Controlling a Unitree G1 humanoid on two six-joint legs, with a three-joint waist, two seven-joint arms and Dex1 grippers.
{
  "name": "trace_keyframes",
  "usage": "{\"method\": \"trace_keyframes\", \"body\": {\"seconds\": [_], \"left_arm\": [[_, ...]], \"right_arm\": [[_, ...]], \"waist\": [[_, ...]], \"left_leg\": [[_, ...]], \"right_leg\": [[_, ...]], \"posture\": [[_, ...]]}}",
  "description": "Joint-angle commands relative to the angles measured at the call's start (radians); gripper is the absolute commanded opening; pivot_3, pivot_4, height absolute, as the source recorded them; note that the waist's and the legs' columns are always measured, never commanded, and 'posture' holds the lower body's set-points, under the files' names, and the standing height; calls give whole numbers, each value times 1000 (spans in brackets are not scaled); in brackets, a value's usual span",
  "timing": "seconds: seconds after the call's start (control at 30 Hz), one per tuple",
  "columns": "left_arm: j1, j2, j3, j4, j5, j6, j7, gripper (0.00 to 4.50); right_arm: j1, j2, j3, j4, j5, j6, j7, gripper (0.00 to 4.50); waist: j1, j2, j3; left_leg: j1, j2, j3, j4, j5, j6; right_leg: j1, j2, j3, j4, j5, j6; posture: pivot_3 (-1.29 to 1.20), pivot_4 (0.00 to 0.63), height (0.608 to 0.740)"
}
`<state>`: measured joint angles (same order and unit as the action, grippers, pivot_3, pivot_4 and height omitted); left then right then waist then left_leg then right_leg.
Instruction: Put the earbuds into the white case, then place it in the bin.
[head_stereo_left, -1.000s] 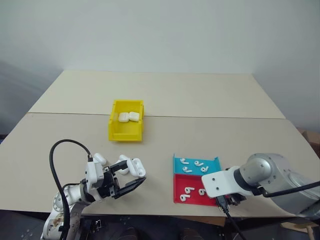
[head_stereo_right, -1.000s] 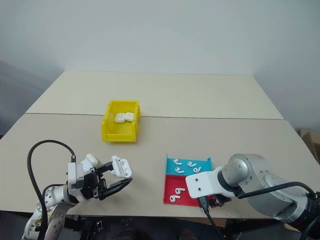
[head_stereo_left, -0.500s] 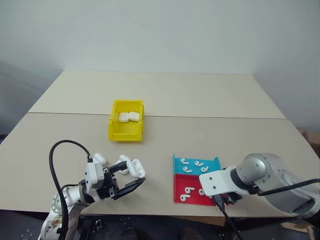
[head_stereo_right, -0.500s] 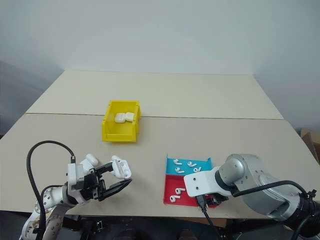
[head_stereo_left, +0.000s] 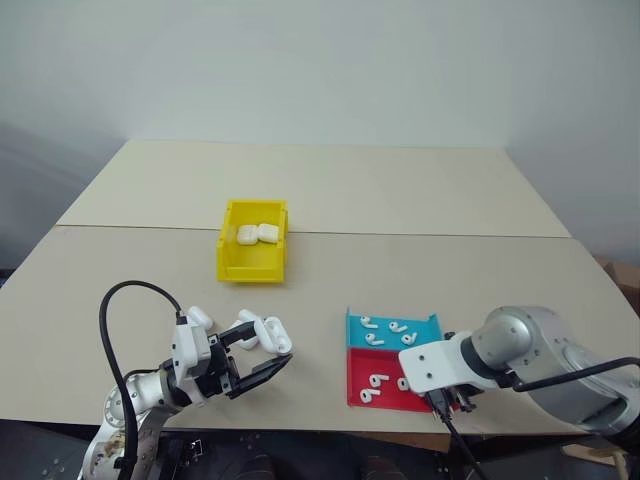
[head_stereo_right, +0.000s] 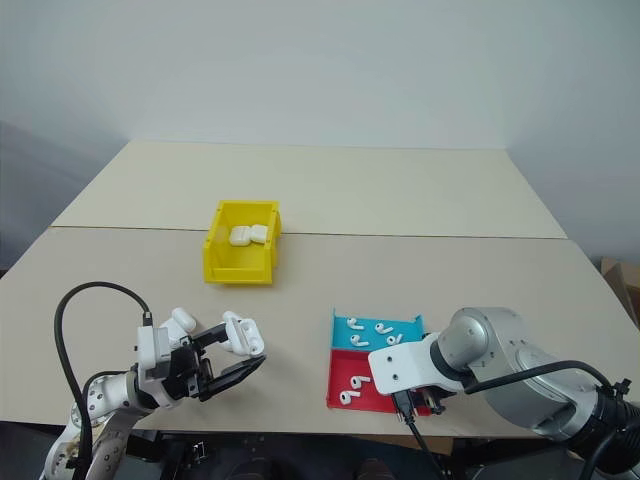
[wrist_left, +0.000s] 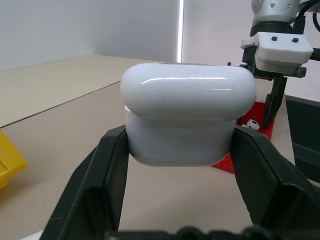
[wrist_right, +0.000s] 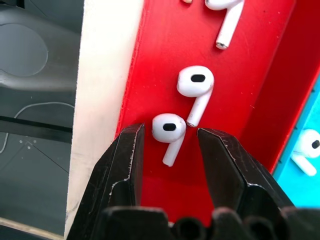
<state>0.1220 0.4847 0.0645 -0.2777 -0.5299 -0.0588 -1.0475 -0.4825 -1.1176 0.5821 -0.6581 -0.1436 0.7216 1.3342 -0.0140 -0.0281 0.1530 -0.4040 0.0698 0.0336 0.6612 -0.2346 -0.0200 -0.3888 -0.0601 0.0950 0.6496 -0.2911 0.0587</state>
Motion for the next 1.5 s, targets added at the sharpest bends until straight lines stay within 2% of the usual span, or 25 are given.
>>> {"method": "trace_keyframes", "body": {"seconds": [0.03,0.53,0.57,0.63,1.4,1.5], "left_arm": [[-2,7,1,-38,0,-9,5,2767],[-16,7,1,-24,21,-14,23,2767],[-17,6,2,-23,22,-15,24,2767],[-18,6,2,-24,23,-13,28,2767],[-22,8,2,-32,17,-2,57,2767],[-27,9,0,-33,15,3,59,2767]], "right_arm": [[3,5,-15,-25,1,-5,11,2105],[17,12,-13,3,-50,-45,4,2105],[17,11,-12,6,-56,-52,4,1730],[21,12,-12,15,-67,-58,-4,1275],[37,29,-31,30,-80,-90,-2,1275],[42,40,-44,22,-71,-73,-9,822]], "waist": [[0,0,0],[0,0,0],[0,0,0],[0,0,0],[-1,0,0],[0,0,0]], "left_leg": [[0,0,0,0,0,0],[0,0,0,0,0,0],[0,0,0,0,0,0],[0,0,0,0,0,0],[1,0,0,0,0,0],[1,0,0,0,0,0]], "right_leg": [[0,0,0,0,0,0],[0,0,0,0,0,0],[0,0,0,0,0,0],[0,0,0,0,0,0],[1,0,0,0,0,0],[1,0,0,0,0,0]], "posture": [[0,150,740],[0,150,740],[0,150,740],[0,150,740],[0,150,740],[0,150,740]]}}
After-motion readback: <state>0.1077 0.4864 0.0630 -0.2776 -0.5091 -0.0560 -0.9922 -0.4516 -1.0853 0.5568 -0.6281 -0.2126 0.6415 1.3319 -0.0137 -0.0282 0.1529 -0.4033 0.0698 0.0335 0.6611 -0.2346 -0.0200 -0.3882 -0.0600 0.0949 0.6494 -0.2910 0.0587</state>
